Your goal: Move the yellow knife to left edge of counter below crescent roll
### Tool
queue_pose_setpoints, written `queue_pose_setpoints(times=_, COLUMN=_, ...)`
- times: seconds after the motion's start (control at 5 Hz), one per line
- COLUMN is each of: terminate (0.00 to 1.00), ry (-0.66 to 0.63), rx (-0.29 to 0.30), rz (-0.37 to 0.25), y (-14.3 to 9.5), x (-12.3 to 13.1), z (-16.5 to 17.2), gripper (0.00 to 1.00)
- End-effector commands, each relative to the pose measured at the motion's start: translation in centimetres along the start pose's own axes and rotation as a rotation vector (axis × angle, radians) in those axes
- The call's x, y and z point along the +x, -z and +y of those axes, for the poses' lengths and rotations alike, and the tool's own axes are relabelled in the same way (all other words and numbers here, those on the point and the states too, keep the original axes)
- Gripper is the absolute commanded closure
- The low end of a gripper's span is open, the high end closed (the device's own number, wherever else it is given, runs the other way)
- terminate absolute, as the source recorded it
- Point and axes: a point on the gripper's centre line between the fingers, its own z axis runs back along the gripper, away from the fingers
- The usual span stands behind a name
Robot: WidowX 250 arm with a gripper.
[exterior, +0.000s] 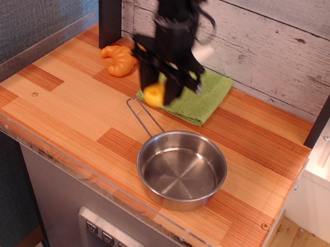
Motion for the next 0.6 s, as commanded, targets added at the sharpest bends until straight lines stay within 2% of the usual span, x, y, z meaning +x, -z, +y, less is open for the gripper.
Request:
queue_pose_setpoints(times=0.0, terminate=0.0, ry=-0.183, rx=0.017, rz=-0.13, y=-3.8, x=-2.9, z=6.3, gripper=1.0)
queue_pose_setpoints(times=0.2, terminate=0.0, ry=-0.162, rx=0.007, rz=-0.114, y=-3.3, x=-5.3, z=10.7, gripper=1.0)
queue_pose_setpoints(times=0.4, terminate=0.0, ry=-0.062, rx=0.007, rz=-0.037, y=-2.3, x=-6.3, z=13.5, gripper=1.0)
